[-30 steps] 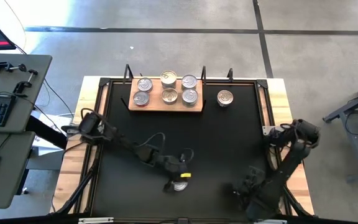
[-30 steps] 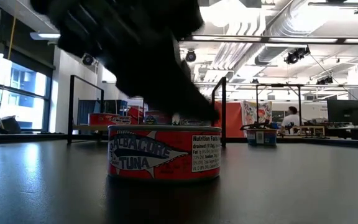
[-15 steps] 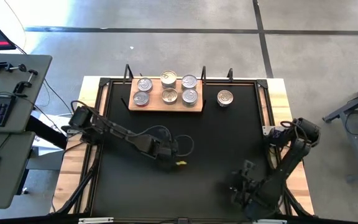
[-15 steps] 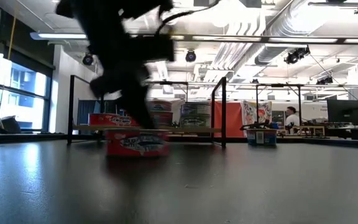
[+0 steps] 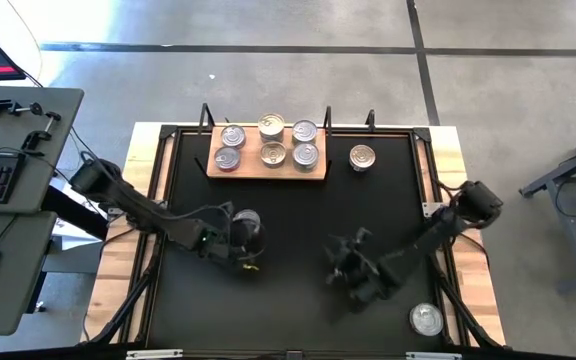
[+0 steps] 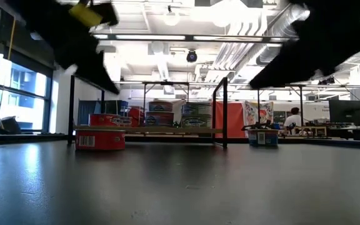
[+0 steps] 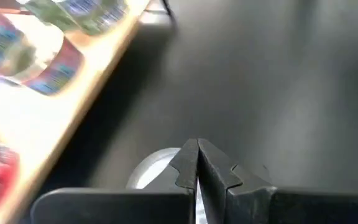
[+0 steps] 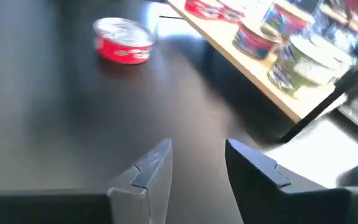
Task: Stack canned seafood by type on shelf
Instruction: Stack the red tuna can on top of the red tuna can on the shelf
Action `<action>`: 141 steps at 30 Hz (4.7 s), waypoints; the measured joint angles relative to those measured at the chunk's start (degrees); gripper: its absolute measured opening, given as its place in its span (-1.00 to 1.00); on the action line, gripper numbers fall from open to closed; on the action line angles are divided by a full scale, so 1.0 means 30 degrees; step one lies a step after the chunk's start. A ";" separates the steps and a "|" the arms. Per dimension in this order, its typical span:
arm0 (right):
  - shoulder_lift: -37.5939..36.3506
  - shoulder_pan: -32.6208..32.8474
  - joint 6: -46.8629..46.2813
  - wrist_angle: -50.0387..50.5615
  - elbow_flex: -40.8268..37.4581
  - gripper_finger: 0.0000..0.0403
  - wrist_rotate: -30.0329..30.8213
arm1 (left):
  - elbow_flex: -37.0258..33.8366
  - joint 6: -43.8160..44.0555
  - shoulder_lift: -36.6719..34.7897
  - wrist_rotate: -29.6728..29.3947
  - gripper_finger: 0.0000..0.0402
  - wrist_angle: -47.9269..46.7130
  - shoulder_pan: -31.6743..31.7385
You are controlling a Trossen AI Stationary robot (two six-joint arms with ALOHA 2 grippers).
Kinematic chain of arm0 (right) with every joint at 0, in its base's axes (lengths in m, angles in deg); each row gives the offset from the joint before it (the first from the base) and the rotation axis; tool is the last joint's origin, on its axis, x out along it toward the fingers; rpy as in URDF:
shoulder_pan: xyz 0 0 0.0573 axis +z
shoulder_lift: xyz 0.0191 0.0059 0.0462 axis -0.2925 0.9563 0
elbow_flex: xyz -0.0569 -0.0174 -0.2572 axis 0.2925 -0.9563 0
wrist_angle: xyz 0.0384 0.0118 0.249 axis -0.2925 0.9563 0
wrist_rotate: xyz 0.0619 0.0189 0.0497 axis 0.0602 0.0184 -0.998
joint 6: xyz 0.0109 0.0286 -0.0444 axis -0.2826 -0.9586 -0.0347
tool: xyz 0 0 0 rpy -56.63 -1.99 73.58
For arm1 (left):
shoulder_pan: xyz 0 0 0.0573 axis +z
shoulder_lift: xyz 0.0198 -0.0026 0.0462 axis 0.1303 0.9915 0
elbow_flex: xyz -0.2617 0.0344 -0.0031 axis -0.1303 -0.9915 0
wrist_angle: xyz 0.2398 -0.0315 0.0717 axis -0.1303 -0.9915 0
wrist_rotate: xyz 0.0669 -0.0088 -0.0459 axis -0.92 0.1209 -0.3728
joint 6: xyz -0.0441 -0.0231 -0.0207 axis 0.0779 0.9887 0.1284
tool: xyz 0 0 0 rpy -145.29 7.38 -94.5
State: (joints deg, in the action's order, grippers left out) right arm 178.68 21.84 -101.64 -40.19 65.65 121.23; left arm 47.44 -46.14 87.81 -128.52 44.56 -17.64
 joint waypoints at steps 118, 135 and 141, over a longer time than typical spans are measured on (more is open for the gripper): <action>0.0007 -0.6185 0.7528 -1.5894 -0.5429 -0.31 -1.0231 | 0.6803 -1.2903 -0.0055 0.0961 -1.00 -0.7682 1.2135; 0.0007 -0.6185 0.7376 -1.5842 -0.5429 -0.31 -1.0289 | 0.6584 -1.5161 0.1173 0.7413 -1.00 -0.4112 2.0566; 0.0007 -0.6185 0.7376 -1.5836 -0.5429 -0.31 -1.0297 | 0.6584 -1.4970 0.2326 0.7451 -1.00 -0.4125 2.0656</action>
State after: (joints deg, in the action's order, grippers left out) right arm 178.70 3.29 -79.51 -87.69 49.36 90.34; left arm 67.20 -91.05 94.79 -106.17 32.19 44.33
